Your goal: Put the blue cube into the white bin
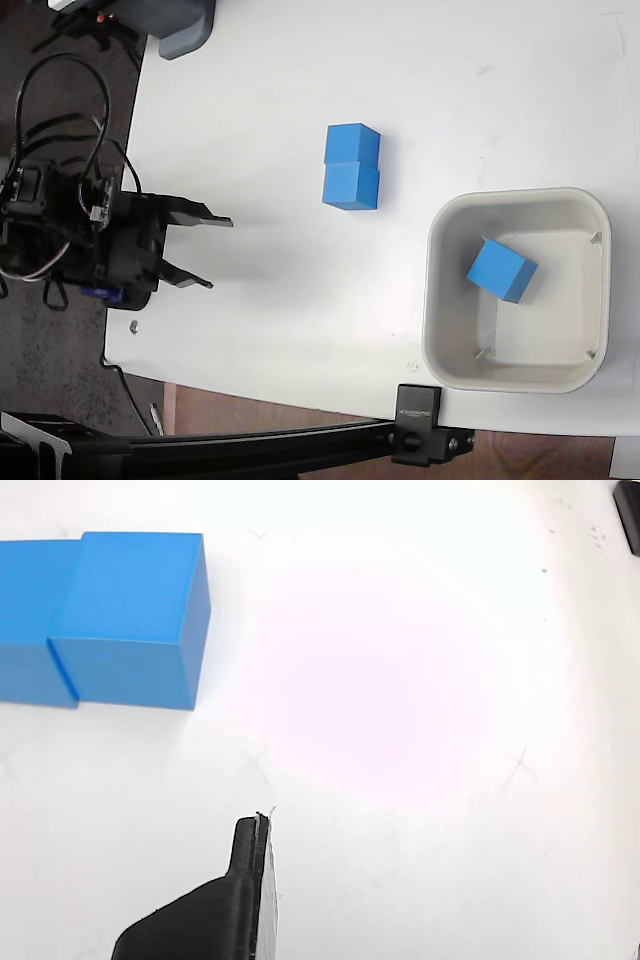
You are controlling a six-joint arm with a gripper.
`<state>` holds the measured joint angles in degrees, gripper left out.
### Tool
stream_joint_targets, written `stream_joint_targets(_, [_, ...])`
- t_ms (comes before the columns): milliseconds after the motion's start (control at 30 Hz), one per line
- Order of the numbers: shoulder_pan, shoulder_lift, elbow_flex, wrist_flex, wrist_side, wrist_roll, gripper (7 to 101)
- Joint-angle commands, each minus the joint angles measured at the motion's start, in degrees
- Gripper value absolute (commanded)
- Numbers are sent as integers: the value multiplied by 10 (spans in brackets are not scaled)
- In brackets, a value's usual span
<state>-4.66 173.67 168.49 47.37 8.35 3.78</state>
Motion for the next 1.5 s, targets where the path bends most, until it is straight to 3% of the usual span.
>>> stream_joint_targets(33, [-4,13,30,-29,-12,4,1000])
stream_joint_targets(567, [-4,13,30,-29,-12,4,1000])
stream_joint_targets(667, [-6,13,30,-28,-48,-20,1000])
stream_joint_targets(867, [3,13,30,-27,-63,-22,1000])
stream_joint_targets(967, [66,13,18,-24,-150,-54,1000])
stream_joint_targets(1133, [46,12,-19,-46,-116,-75,1000])
stream_joint_targets(1433, [120,-220,-214,-24,-216,-189,1003])
stream_joint_targets(1500, [127,-285,-266,-1,-236,-247,1003])
